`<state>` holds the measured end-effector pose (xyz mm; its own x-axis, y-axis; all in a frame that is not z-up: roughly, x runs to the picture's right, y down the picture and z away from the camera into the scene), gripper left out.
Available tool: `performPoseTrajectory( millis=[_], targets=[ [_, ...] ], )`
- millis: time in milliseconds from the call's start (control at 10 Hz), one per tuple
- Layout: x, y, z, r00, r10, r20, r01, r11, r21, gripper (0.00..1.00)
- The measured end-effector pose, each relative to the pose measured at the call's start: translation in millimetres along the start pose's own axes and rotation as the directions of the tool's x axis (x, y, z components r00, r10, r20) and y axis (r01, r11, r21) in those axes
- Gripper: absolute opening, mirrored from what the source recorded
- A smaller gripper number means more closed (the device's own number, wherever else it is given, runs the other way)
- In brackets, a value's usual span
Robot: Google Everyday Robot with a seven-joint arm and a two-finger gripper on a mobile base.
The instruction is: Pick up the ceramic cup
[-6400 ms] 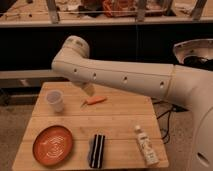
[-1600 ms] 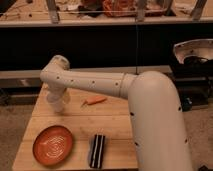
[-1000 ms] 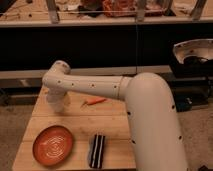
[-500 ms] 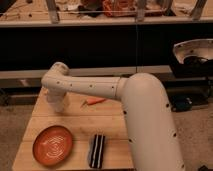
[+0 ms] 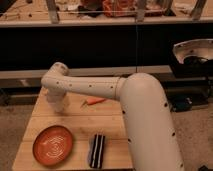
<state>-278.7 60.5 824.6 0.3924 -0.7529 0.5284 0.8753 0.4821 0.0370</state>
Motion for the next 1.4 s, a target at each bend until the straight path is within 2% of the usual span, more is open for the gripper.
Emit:
performPoseTrajectory(
  millis=[100, 200, 400, 500, 700, 1100, 1400],
  targets=[
    [-0.3, -1.0, -4.5, 1.000, 0.001, 0.004, -0.001, 1.000, 0.000, 0.56],
    [0.2, -1.0, -5.7, 1.000, -0.001, 0.004, 0.001, 1.000, 0.000, 0.42],
    [0.8, 1.0, -1.6, 1.000, -0.003, 0.001, 0.003, 1.000, -0.001, 0.32],
    [0.7, 0.9, -2.2, 1.000, -0.005, 0.000, 0.005, 1.000, -0.001, 0.20],
    [4.3, -1.4, -17.1, 1.000, -0.006, -0.002, 0.006, 1.000, 0.000, 0.02],
    [4.5, -1.1, -24.1, 1.000, -0.015, -0.003, 0.015, 1.000, 0.002, 0.00],
    [7.2, 2.8, -38.0, 1.000, -0.018, -0.010, 0.018, 1.000, 0.004, 0.00]
  ],
)
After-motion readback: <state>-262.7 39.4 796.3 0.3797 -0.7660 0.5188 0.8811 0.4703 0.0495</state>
